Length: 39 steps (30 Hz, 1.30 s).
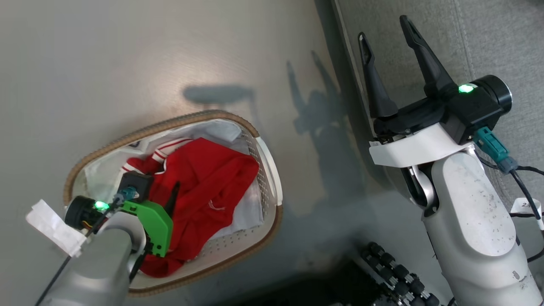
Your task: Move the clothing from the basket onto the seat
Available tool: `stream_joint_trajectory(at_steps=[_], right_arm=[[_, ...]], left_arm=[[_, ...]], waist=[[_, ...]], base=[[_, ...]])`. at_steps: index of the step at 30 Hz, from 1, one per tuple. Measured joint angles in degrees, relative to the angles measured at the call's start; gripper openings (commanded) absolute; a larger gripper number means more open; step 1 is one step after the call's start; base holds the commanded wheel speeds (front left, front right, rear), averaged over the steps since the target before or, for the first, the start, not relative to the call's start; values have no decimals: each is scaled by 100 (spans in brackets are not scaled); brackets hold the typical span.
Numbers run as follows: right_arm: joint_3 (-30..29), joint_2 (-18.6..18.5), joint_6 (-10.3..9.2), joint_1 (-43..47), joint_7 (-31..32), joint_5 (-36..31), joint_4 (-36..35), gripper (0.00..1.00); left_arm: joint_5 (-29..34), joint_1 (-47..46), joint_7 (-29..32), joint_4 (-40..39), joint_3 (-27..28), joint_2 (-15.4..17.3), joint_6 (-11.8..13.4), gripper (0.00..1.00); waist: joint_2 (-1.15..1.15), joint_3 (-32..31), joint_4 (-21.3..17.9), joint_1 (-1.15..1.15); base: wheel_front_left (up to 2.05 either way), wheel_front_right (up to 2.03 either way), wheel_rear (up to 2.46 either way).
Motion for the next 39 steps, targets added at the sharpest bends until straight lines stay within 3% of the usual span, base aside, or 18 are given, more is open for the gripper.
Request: stream_joint_trajectory(at_steps=[9, 18, 19, 20, 21, 33, 39], right_arm=[[125, 1, 0, -32, 1, 154, -281, 100], [101, 1, 0, -34, 1, 220, -277, 100], [110, 1, 0, -37, 1, 220, -267, 100], [110, 2, 0, -48, 1, 222, -265, 100], [110, 2, 0, -66, 1, 234, -256, 100], [73, 5, 0, -73, 1, 179, 89, 100], [44, 7, 0, 177, 1, 130, 375, 100]], left_arm=[[-512, -545, 279, 402, -594, 338, -2, 100], [-1045, -799, 275, 189, -1204, 420, -2, 100], [-1109, -800, 271, 191, -1277, 419, -2, 56], [-1162, -800, 254, 194, -1326, 419, -2, 33], [-1238, -800, 226, 201, -1381, 417, -2, 0], [-1912, -559, -31, 63, -1746, 270, -2, 0], [-1929, -300, -53, -460, -1429, 221, -2, 0]], waist=[[0, 657, -327, 0], [0, 951, -488, 0], [0, 945, -486, 0], [0, 933, -482, 0], [0, 914, -478, 0], [0, 276, -369, -1], [0, -319, -243, -1]], base=[[0, 0, 0], [0, 0, 0], [0, 0, 0], [0, 0, 0], [0, 0, 0], [0, 0, 0], [0, 0, 0]])
